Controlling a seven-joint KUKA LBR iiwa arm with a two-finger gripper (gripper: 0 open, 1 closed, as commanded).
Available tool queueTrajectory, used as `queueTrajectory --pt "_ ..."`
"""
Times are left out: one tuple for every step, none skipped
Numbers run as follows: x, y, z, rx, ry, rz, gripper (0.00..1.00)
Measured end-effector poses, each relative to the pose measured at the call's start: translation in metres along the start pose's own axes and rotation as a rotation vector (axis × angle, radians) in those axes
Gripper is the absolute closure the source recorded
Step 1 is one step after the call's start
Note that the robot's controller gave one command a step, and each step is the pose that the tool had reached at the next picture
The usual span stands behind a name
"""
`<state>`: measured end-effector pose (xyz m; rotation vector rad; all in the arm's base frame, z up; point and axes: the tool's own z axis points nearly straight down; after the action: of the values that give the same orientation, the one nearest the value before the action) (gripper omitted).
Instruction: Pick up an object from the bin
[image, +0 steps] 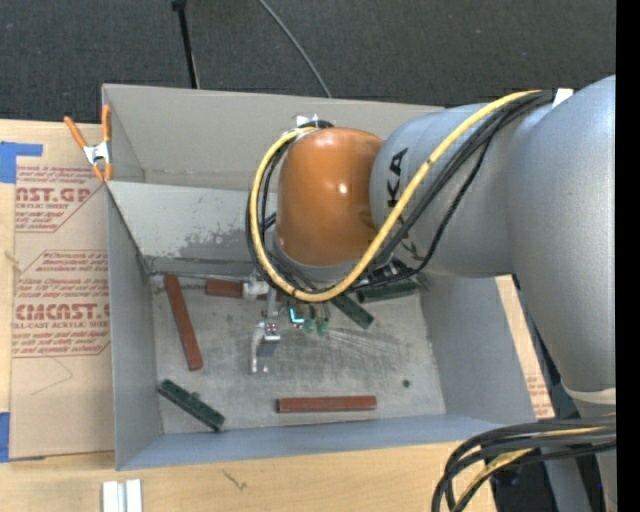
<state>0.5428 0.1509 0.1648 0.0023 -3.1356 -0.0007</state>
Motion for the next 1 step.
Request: queueTrajectory --pt "-0.0019 -0.0005 -0.0032 -0.001 -0.006 0.001 0.00"
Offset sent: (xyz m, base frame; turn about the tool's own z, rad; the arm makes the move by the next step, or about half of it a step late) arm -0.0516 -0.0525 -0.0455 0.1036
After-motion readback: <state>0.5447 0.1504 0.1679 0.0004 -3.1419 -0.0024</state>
